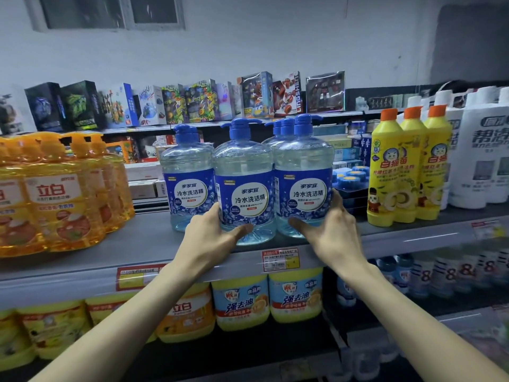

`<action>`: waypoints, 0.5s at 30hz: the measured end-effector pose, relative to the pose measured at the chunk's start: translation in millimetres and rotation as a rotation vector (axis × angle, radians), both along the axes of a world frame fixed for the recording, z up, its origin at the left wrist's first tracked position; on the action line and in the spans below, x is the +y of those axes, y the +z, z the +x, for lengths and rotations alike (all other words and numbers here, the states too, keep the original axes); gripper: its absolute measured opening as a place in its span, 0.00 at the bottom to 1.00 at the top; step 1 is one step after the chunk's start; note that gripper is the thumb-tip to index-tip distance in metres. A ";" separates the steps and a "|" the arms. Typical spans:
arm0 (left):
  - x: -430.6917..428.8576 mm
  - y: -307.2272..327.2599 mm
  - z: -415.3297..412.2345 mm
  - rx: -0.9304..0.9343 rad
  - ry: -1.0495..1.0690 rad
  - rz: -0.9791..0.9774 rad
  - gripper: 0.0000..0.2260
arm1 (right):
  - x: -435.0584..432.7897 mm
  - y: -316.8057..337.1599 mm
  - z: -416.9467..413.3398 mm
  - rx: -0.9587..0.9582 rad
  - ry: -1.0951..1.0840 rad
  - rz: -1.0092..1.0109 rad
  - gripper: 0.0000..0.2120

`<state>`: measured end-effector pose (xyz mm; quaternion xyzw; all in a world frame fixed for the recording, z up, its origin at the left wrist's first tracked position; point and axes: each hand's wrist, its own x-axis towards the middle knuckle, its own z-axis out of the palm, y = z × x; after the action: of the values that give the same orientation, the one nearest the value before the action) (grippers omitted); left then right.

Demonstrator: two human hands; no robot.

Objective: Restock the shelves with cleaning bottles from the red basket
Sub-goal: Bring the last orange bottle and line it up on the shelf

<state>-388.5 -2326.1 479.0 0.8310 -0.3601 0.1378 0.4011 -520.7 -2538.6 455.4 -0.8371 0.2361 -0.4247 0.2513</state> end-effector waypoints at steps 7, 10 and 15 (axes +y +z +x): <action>13.0 2.7 3.5 0.052 -0.064 0.063 0.23 | 16.1 9.6 -12.6 0.304 -0.128 -0.104 0.53; 21.0 -2.6 5.1 0.007 -0.054 0.118 0.22 | 35.1 14.4 -26.7 0.305 -0.191 -0.267 0.40; 37.5 -3.8 9.2 -0.086 0.046 0.197 0.32 | 61.3 15.5 -29.7 0.301 -0.157 -0.368 0.33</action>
<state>-379.3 -2288.6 475.2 0.8677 -0.3699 0.1464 0.2982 -550.4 -2477.3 470.9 -0.9017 0.2538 -0.3493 0.0227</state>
